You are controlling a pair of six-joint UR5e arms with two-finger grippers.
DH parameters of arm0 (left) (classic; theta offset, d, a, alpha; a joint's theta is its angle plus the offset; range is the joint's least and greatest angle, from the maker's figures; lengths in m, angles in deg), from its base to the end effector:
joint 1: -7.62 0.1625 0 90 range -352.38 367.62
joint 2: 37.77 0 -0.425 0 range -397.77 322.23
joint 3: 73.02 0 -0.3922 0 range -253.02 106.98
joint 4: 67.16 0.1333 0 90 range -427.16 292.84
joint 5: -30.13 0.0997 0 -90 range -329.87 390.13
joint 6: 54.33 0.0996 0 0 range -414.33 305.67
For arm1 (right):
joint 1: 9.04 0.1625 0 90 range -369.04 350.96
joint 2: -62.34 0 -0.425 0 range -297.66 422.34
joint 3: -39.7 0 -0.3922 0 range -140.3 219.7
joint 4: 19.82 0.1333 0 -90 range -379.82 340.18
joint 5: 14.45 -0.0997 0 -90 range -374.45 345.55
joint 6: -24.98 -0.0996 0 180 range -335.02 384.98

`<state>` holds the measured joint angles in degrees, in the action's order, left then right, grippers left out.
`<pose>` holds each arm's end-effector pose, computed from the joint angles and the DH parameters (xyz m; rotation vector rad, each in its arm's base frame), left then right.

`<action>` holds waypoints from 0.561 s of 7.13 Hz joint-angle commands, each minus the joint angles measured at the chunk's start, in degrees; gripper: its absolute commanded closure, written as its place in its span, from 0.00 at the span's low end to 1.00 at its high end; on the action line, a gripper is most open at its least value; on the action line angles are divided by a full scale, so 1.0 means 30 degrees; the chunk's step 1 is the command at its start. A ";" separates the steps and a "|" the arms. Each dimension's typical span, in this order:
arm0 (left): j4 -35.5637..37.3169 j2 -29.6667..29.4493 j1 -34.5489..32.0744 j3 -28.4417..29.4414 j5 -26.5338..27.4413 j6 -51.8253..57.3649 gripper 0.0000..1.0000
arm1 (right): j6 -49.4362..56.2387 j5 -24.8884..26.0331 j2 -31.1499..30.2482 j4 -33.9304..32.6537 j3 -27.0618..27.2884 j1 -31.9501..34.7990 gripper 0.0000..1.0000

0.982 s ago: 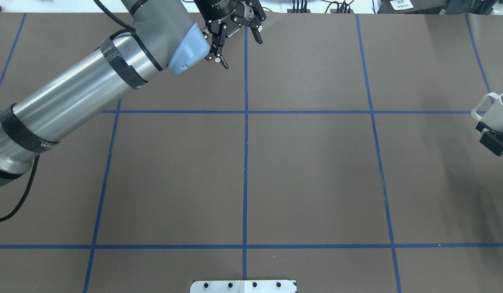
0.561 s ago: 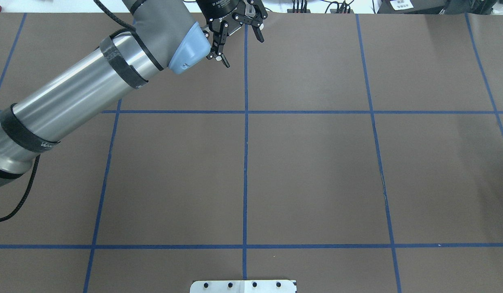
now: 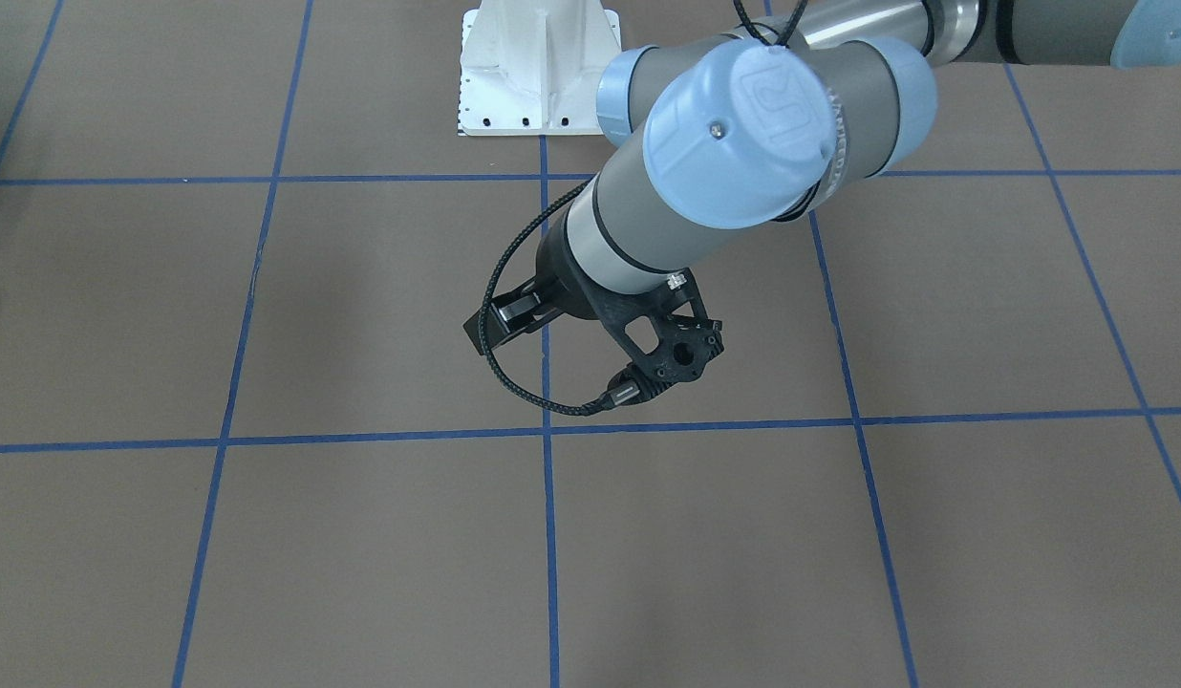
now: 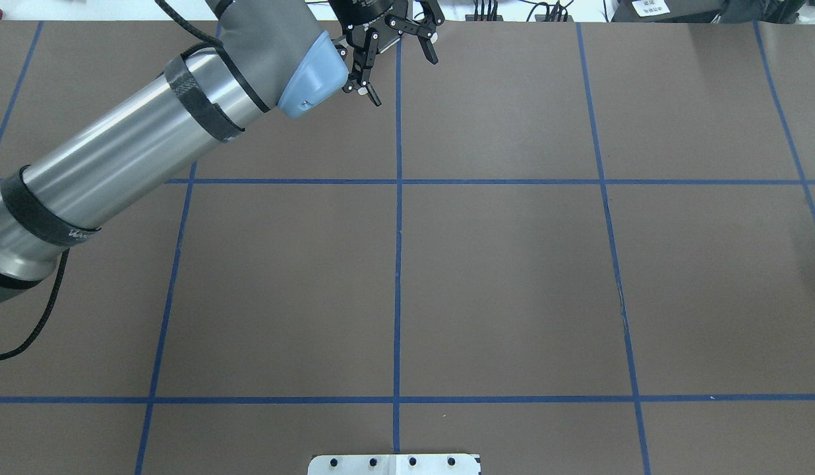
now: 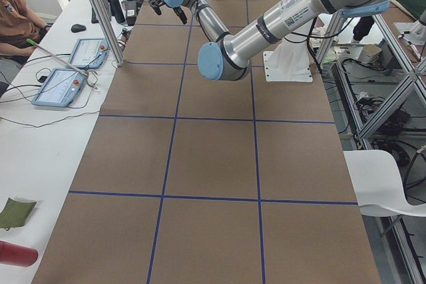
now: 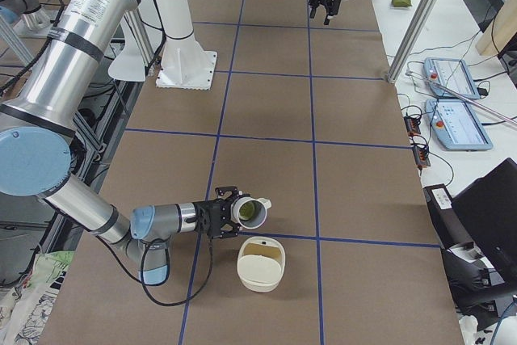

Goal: Left arm hands cup to right arm to dump lemon

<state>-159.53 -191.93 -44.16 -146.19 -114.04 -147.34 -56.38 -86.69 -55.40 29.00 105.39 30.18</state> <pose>0.4272 -0.6275 0.0210 -0.4749 1.0947 -0.4321 -0.0078 -0.2177 0.7537 0.8534 -1.2983 0.6587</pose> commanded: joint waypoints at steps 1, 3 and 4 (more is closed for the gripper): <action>0.0000 -0.0145 -0.0052 -0.0015 0.0154 -0.0021 0.00 | -0.4551 -0.0032 0.0076 0.1102 -0.0480 0.0080 0.93; 0.0000 -0.0233 -0.0052 -0.0015 0.0505 0.0009 0.00 | -0.6478 -0.0062 0.0194 0.1337 -0.0567 0.0139 0.92; 0.0000 -0.0292 -0.0081 0.0014 0.0536 0.0096 0.00 | -0.8456 -0.0178 0.0223 0.1337 -0.0568 0.0429 0.92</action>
<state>-159.53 -192.61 -44.34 -146.22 -112.79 -147.27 -75.82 -86.95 -54.87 32.87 103.76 30.75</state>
